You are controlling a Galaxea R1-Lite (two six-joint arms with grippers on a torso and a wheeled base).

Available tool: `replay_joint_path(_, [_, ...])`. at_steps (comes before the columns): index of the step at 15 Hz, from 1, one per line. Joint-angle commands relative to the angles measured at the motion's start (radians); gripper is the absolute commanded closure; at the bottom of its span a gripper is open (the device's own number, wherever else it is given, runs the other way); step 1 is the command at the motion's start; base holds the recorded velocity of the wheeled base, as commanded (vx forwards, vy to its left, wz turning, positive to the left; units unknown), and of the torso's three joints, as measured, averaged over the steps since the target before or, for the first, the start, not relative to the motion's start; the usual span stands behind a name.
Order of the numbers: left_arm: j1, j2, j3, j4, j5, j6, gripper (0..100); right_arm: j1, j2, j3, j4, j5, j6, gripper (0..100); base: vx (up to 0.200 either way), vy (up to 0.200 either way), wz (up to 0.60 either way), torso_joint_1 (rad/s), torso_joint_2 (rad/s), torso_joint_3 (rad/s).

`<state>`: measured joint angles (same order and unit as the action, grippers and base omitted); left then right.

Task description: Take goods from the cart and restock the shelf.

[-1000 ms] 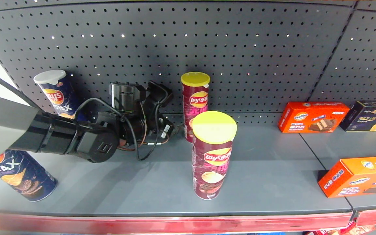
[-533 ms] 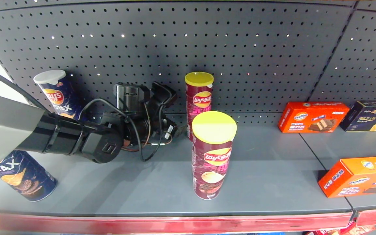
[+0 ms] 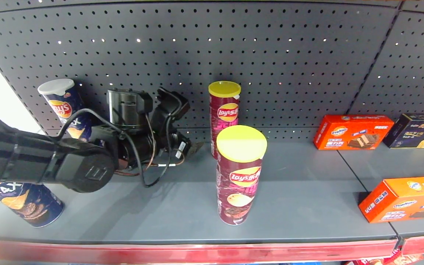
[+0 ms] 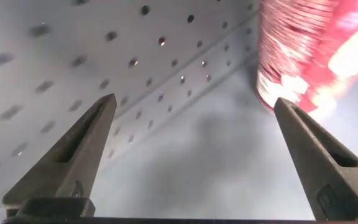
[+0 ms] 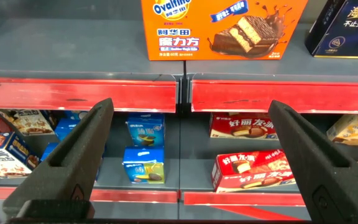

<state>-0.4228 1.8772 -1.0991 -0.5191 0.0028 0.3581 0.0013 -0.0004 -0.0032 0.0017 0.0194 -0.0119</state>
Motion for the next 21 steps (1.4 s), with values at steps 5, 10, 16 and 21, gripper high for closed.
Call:
replay_joint_path(5, [-0.126,-0.540,0.518,-0.076,0.008,-0.064,0,0.000,0.000,0.000,0.000,0.001,0.000,0,0.000,0.000,0.00,0.000,0.00,0.000])
replay_joint_path(10, [-0.169,-0.918,0.817,-0.073,-0.006,-0.068,0,0.000,0.000,0.000,0.000,0.001,0.000,0,0.000,0.000,0.00,0.000,0.00,0.000])
replay_joint_path(16, [-0.195,-1.419,0.915,0.303,0.052,-0.099,0,0.000,0.000,0.000,0.000,0.001,0.000,0,0.000,0.000,0.00,0.000,0.00,0.000])
replay_joint_path(21, [0.127,-1.639,1.055,0.383,-0.046,-0.102,0,0.000,0.000,0.000,0.000,0.001,0.000,0,0.000,0.000,0.00,0.000,0.00,0.000])
